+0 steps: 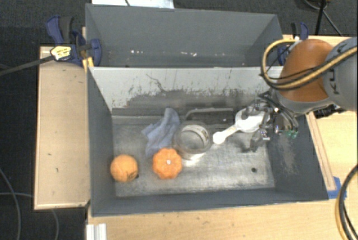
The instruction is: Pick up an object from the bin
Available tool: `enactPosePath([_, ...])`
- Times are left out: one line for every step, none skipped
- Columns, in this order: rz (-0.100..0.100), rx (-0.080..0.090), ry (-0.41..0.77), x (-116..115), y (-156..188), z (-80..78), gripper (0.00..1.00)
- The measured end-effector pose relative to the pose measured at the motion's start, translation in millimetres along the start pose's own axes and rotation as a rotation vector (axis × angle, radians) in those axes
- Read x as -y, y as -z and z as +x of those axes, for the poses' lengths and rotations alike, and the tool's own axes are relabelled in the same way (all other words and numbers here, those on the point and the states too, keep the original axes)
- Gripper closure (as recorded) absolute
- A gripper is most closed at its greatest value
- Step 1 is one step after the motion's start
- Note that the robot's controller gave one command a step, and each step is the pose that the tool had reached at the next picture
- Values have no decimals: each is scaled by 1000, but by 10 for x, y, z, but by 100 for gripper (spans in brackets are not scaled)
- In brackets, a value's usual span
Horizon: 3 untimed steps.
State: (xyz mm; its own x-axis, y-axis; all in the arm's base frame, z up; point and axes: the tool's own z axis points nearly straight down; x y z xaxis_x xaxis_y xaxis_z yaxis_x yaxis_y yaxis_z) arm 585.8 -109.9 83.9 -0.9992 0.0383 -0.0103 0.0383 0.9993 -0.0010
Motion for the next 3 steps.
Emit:
enactPosePath([-2, -1, 8, 61, -111, -28, 0])
enactPosePath([1, 3, 39, -85, -77, 77, 100])
enactPosePath([1, 3, 40, -86, -77, 77, 100])
